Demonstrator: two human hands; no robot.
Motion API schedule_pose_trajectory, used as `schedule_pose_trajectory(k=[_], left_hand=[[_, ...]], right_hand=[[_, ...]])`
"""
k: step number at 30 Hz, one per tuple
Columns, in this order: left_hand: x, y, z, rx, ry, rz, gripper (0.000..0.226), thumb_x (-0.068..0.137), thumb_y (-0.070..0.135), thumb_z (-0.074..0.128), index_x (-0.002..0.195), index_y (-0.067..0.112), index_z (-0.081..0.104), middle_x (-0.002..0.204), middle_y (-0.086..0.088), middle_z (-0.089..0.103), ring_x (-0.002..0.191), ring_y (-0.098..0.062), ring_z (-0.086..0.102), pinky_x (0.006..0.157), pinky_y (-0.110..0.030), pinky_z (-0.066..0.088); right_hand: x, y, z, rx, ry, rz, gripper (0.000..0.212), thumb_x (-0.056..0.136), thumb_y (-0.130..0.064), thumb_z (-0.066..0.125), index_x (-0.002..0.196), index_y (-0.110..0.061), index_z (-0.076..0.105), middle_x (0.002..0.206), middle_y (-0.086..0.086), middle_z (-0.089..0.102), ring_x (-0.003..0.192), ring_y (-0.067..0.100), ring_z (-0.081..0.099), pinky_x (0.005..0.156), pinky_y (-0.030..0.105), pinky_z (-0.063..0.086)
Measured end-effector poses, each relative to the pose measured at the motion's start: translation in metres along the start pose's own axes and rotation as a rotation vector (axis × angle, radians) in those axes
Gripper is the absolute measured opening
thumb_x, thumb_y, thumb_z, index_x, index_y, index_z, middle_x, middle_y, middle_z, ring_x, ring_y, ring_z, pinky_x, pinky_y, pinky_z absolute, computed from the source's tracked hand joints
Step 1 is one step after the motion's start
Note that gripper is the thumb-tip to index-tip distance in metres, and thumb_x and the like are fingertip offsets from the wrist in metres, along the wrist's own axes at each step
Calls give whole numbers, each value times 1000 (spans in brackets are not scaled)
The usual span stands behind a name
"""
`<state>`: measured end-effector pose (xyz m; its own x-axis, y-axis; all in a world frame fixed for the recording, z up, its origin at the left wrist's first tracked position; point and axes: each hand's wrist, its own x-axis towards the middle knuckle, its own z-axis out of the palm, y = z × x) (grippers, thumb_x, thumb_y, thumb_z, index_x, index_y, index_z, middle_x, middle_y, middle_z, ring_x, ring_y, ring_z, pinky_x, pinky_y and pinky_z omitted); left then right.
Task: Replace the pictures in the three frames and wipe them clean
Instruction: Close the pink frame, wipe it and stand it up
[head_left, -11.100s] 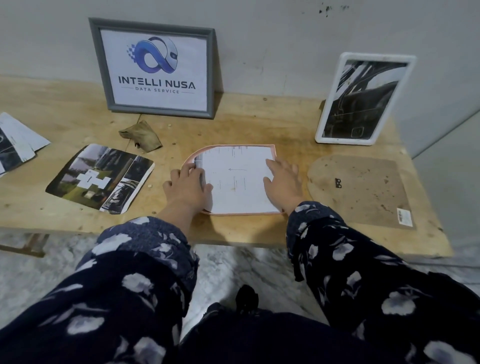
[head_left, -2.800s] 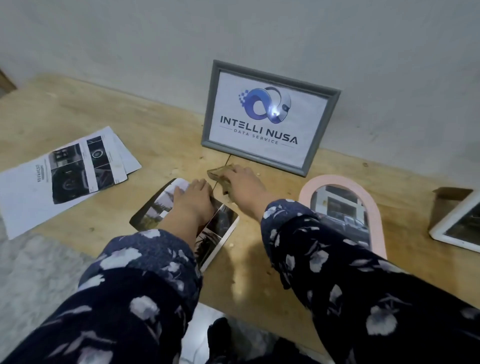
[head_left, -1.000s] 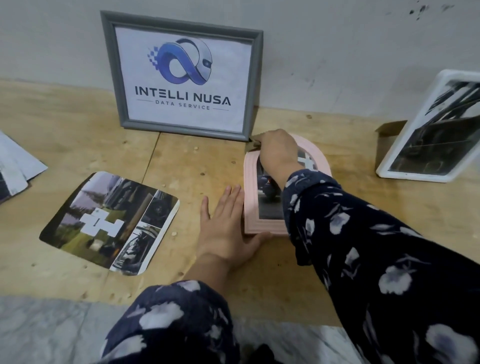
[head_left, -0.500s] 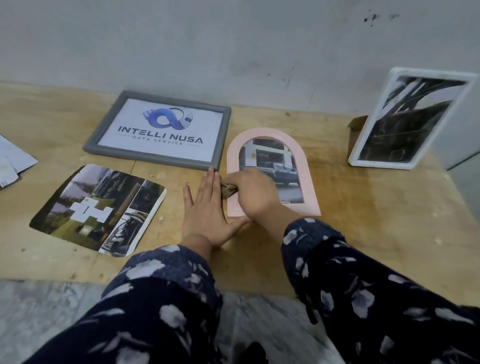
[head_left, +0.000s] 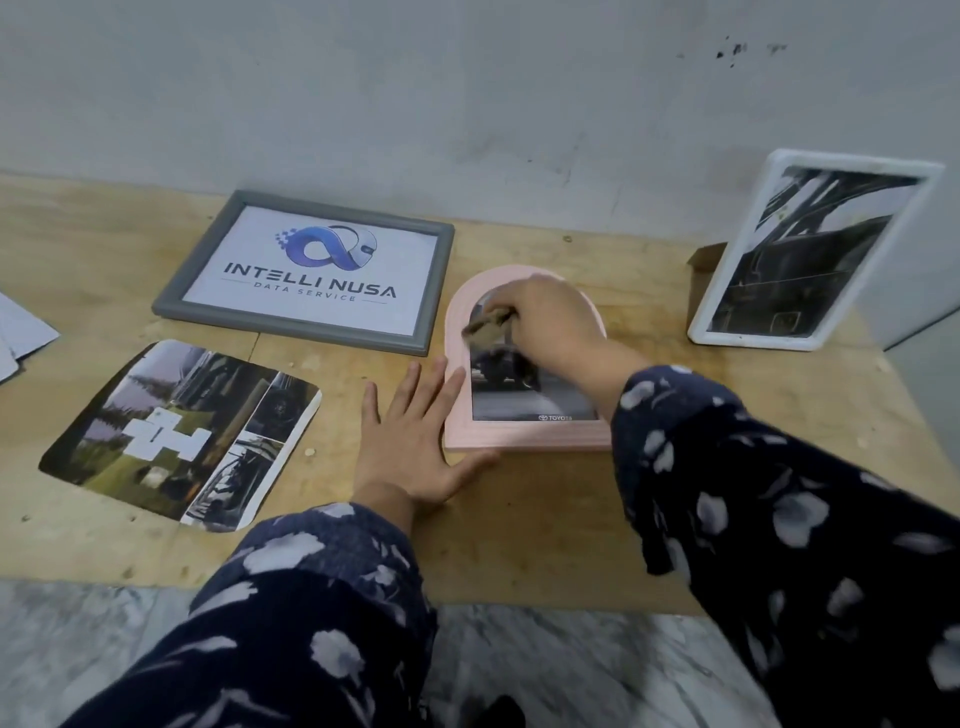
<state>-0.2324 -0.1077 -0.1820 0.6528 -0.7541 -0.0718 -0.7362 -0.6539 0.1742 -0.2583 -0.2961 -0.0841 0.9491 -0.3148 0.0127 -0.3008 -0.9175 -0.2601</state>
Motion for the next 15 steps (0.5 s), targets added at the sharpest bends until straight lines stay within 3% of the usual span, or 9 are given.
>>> schedule_pose_trajectory(k=[3, 9, 15], left_hand=[[-1, 2, -2, -25, -3, -13, 96, 73, 90, 10, 152, 39, -10, 155, 17, -22, 147, -12, -17, 115, -56, -12], [2, 0, -1, -64, 4, -22, 96, 73, 90, 12, 153, 39, -4, 157, 18, -16, 147, -11, -17, 115, -55, -11], [1, -2, 1, -61, 15, -29, 94, 75, 90, 15, 153, 39, -1, 158, 18, -12, 147, -11, -13, 116, -55, -9]], right_hand=[[39, 16, -1, -142, 71, -50, 29, 80, -22, 66, 108, -30, 72, 110, -3, 71, 104, 25, 59, 92, 36, 43], [80, 24, 30, -105, -50, -82, 33, 85, -11, 57, 109, -26, 73, 118, 2, 69, 112, 25, 60, 100, 34, 40], [71, 57, 22, 33, -75, 128, 41, 88, -8, 50, 117, -29, 69, 118, 4, 67, 107, 30, 61, 92, 36, 49]])
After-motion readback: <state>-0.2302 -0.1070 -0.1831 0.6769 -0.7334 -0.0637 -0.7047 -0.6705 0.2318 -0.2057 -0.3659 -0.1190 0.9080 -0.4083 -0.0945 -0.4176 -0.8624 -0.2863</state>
